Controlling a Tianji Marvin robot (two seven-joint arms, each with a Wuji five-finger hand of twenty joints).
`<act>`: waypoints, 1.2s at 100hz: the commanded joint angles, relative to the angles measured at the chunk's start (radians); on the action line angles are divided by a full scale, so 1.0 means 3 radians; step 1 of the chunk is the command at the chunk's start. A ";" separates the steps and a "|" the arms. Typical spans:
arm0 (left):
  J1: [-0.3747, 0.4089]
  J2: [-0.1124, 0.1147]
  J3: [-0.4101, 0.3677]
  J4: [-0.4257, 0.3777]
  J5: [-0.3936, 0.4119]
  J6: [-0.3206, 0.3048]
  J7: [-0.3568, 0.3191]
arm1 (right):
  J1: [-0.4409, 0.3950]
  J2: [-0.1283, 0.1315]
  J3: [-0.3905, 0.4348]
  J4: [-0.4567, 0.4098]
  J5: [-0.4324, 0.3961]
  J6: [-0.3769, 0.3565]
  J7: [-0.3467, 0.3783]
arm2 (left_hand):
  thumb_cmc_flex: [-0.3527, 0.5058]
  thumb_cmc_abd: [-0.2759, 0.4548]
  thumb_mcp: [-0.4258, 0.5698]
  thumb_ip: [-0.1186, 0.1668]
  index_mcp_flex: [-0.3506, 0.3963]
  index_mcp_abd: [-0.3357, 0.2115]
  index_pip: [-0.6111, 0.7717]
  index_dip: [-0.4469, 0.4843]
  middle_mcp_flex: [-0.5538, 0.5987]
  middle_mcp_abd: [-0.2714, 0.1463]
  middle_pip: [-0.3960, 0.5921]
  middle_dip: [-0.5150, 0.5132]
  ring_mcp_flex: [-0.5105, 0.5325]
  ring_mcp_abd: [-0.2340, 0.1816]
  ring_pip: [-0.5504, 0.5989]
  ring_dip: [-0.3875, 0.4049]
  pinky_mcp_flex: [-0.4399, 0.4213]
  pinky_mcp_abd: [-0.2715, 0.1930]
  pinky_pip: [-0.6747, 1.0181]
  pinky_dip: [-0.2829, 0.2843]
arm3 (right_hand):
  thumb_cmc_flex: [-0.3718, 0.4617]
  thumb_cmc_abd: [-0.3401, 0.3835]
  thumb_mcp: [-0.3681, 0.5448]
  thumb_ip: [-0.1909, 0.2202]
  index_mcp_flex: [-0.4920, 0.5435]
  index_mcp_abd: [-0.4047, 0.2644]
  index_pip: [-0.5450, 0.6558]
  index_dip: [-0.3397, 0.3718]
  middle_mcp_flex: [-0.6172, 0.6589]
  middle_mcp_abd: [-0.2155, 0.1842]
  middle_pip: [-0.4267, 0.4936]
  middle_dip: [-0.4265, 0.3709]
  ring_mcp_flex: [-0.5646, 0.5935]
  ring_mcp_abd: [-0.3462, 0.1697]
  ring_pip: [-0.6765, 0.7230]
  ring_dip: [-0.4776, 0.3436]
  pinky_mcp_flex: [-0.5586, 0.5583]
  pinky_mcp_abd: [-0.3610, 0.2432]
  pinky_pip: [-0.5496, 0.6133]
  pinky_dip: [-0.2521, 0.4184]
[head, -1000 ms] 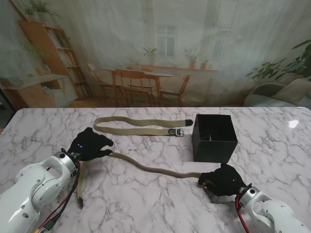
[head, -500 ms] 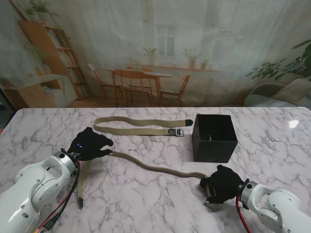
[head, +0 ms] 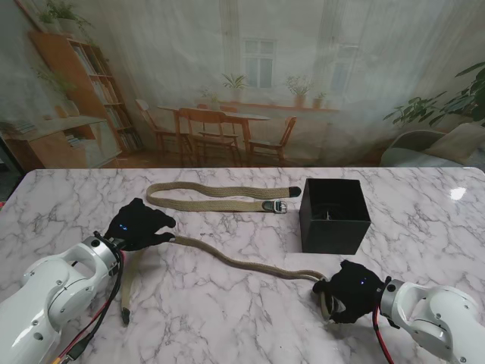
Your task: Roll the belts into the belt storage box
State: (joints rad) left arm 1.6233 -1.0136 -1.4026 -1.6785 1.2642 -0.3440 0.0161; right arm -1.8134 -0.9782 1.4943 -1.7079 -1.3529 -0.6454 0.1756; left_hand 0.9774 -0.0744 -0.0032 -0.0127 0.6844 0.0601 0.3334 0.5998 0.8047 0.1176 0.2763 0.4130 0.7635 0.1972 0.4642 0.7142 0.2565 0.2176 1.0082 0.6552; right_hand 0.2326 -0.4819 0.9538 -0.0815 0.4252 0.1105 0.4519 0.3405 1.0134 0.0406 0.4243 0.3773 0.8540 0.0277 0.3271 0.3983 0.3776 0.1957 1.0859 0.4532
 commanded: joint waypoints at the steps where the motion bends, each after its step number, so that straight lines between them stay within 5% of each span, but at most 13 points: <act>1: 0.0002 -0.0006 0.0006 0.0010 -0.0002 -0.0008 -0.0040 | -0.0025 0.0019 0.0018 -0.0056 -0.0067 -0.0014 -0.0012 | 0.0144 0.0094 -0.0028 -0.0013 -0.0045 0.0084 -0.0041 -0.0012 0.0056 0.0061 0.0034 0.0029 -0.0006 0.0077 -0.0038 -0.0025 -0.0031 0.0112 -0.0085 -0.0030 | 0.0130 -0.0148 0.0433 0.0138 -0.0032 0.0175 0.0045 0.0125 -0.0142 -0.0072 -0.0050 -0.0033 -0.0032 -0.0011 -0.0063 -0.0044 -0.0023 -0.0017 -0.0031 -0.0007; 12: 0.0003 -0.0006 0.0003 0.0012 -0.0001 -0.0011 -0.0036 | -0.0021 0.0028 0.0007 -0.0063 -0.0178 0.0007 -0.0053 | 0.0151 0.0089 -0.0028 -0.0013 -0.0044 0.0085 -0.0040 -0.0011 0.0060 0.0065 0.0036 0.0030 -0.0004 0.0078 -0.0038 -0.0025 -0.0031 0.0113 -0.0085 -0.0030 | 0.0432 -0.0332 0.1176 0.0233 -0.0005 0.0043 0.0150 0.0272 -0.0125 -0.0124 0.0031 0.0004 0.0026 -0.0044 -0.0023 -0.0030 0.0023 -0.0030 -0.0013 -0.0014; 26: 0.0005 -0.0006 0.0000 0.0013 -0.0002 -0.0011 -0.0032 | -0.0002 0.0042 -0.0033 -0.0035 -0.0296 0.0048 -0.0134 | 0.0162 0.0088 -0.0026 -0.0013 -0.0042 0.0078 -0.0036 -0.0009 0.0060 0.0058 0.0037 0.0030 -0.0004 0.0073 -0.0037 -0.0025 -0.0025 0.0110 -0.0083 -0.0029 | 0.0778 -0.0490 0.1464 0.0208 0.0069 -0.0143 0.0252 0.0322 -0.0084 -0.0157 0.0088 0.0048 0.0104 -0.0050 0.0028 0.0000 0.0064 -0.0015 0.0010 -0.0022; 32: 0.0004 -0.0006 0.0001 0.0014 -0.0002 -0.0010 -0.0033 | 0.0006 0.0050 -0.0053 -0.0017 -0.0360 0.0069 -0.0195 | 0.0168 0.0089 -0.0025 -0.0013 -0.0046 0.0081 -0.0036 -0.0009 0.0059 0.0059 0.0037 0.0030 -0.0002 0.0075 -0.0036 -0.0025 -0.0025 0.0108 -0.0082 -0.0029 | 0.1030 -0.0630 0.1484 0.0022 0.0109 -0.0190 0.0340 0.0324 -0.0020 -0.0195 0.0091 0.0126 0.0161 -0.0080 0.0049 0.0016 0.0101 -0.0037 0.0023 -0.0036; 45: 0.0003 -0.0006 0.0002 0.0013 -0.0005 -0.0011 -0.0039 | 0.0032 0.0068 -0.0098 0.0045 -0.0484 0.0123 -0.0368 | 0.0169 0.0089 -0.0027 -0.0014 -0.0046 0.0083 -0.0035 -0.0010 0.0060 0.0062 0.0038 0.0030 -0.0003 0.0072 -0.0036 -0.0025 -0.0025 0.0108 -0.0083 -0.0030 | 0.1298 -0.0739 0.1282 -0.0362 0.0216 -0.0328 0.0553 0.0328 0.0176 -0.0283 0.0017 0.0258 0.0300 -0.0154 0.0094 0.0049 0.0184 -0.0086 0.0074 -0.0059; 55: 0.0002 -0.0006 0.0001 0.0016 -0.0009 -0.0013 -0.0037 | 0.0059 0.0080 -0.0141 0.0114 -0.0548 0.0175 -0.0510 | 0.0160 0.0092 -0.0034 -0.0016 -0.0048 0.0083 -0.0036 -0.0011 0.0060 0.0057 0.0039 0.0031 -0.0003 0.0074 -0.0037 -0.0025 -0.0025 0.0107 -0.0084 -0.0031 | 0.1079 -0.0537 0.0849 -0.0489 0.0381 -0.0510 0.0754 0.0372 0.0328 -0.0349 0.0002 0.0329 0.0412 -0.0200 0.0152 0.0098 0.0214 -0.0080 0.0119 -0.0064; 62: 0.0003 -0.0006 0.0001 0.0016 -0.0008 -0.0012 -0.0039 | 0.0080 0.0085 -0.0168 0.0175 -0.0549 0.0199 -0.0606 | 0.0165 0.0091 -0.0031 -0.0015 -0.0045 0.0082 -0.0034 -0.0011 0.0058 0.0062 0.0039 0.0031 -0.0002 0.0073 -0.0036 -0.0025 -0.0026 0.0109 -0.0084 -0.0031 | 0.0818 -0.0283 0.0635 -0.0399 0.0565 -0.0802 0.0961 0.0195 0.0321 -0.0343 0.0067 0.0291 0.0422 -0.0179 0.0157 0.0144 0.0171 -0.0010 0.0118 -0.0031; 71: 0.0002 -0.0006 0.0001 0.0016 -0.0009 -0.0012 -0.0039 | 0.0092 0.0092 -0.0192 0.0226 -0.0577 0.0239 -0.0716 | 0.0152 0.0099 -0.0034 -0.0016 -0.0047 0.0087 -0.0036 -0.0013 0.0057 0.0065 0.0038 0.0030 -0.0003 0.0075 -0.0036 -0.0025 -0.0029 0.0112 -0.0085 -0.0031 | 0.0795 -0.0287 0.0391 -0.0617 0.0666 -0.1370 0.1431 -0.0029 0.0200 -0.0314 0.0074 0.0192 0.0383 -0.0139 0.0176 0.0195 0.0095 0.0113 0.0097 0.0047; 82: 0.0003 -0.0006 0.0001 0.0017 -0.0010 -0.0012 -0.0037 | 0.0087 0.0093 -0.0199 0.0250 -0.0582 0.0262 -0.0781 | 0.0157 0.0095 -0.0031 -0.0015 -0.0046 0.0081 -0.0036 -0.0013 0.0058 0.0062 0.0037 0.0030 -0.0004 0.0079 -0.0037 -0.0025 -0.0026 0.0110 -0.0083 -0.0030 | 0.0740 -0.0284 0.0284 -0.0644 0.0785 -0.1818 0.1664 0.0029 -0.0305 -0.0154 -0.0118 0.0110 0.0187 -0.0043 0.0129 0.0199 0.0004 0.0256 0.0056 0.0079; 92: 0.0002 -0.0006 0.0002 0.0017 -0.0009 -0.0010 -0.0039 | 0.0083 0.0083 -0.0200 0.0264 -0.0530 0.0262 -0.0782 | 0.0150 0.0099 -0.0033 -0.0016 -0.0045 0.0082 -0.0036 -0.0014 0.0059 0.0055 0.0037 0.0029 -0.0004 0.0073 -0.0037 -0.0025 -0.0029 0.0111 -0.0084 -0.0030 | 0.0678 -0.0297 0.0267 -0.0623 0.0925 -0.1867 0.1693 0.0050 -0.0959 0.0112 -0.0234 -0.0145 -0.0124 0.0028 0.0013 0.0088 -0.0068 0.0381 -0.0030 0.0110; 104: 0.0000 -0.0006 0.0005 0.0018 -0.0010 -0.0009 -0.0041 | 0.0084 0.0062 -0.0199 0.0280 -0.0396 0.0259 -0.0710 | 0.0153 0.0099 -0.0033 -0.0016 -0.0047 0.0080 -0.0036 -0.0013 0.0056 0.0062 0.0036 0.0029 -0.0003 0.0078 -0.0037 -0.0025 -0.0030 0.0113 -0.0084 -0.0030 | 0.0638 -0.0335 0.0281 -0.0613 0.1022 -0.1790 0.1716 -0.0067 -0.1233 0.0317 -0.0233 -0.0423 -0.0332 0.0126 -0.0134 -0.0110 -0.0103 0.0503 -0.0139 0.0083; 120: -0.0003 -0.0006 0.0009 0.0020 -0.0011 -0.0006 -0.0045 | 0.0086 0.0043 -0.0211 0.0299 -0.0274 0.0284 -0.0611 | 0.0146 0.0101 -0.0034 -0.0016 -0.0047 0.0085 -0.0039 -0.0015 0.0057 0.0062 0.0036 0.0029 -0.0003 0.0077 -0.0037 -0.0024 -0.0031 0.0111 -0.0084 -0.0029 | 0.0696 -0.0392 0.0320 -0.0610 0.1122 -0.1693 0.1727 -0.0148 -0.0984 0.0226 -0.0286 -0.0516 -0.0252 0.0127 -0.0199 -0.0197 -0.0075 0.0545 -0.0202 0.0045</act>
State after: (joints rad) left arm 1.6229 -1.0135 -1.4030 -1.6754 1.2633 -0.3450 0.0175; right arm -1.7813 -0.9616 1.4384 -1.6308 -1.4229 -0.5684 -0.0089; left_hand 1.0030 -0.0745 -0.0009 -0.0127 0.6844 0.0602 0.3333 0.5998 0.8047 0.1176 0.2763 0.4130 0.7635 0.2012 0.4642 0.7142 0.2565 0.2177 1.0079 0.6552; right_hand 0.4336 -0.6155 1.0702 -0.2517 0.6305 -0.3484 0.7724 0.2852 0.6810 0.1266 0.3541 0.2403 0.7677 0.0439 0.3007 0.3558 0.3539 0.3094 1.0374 0.4723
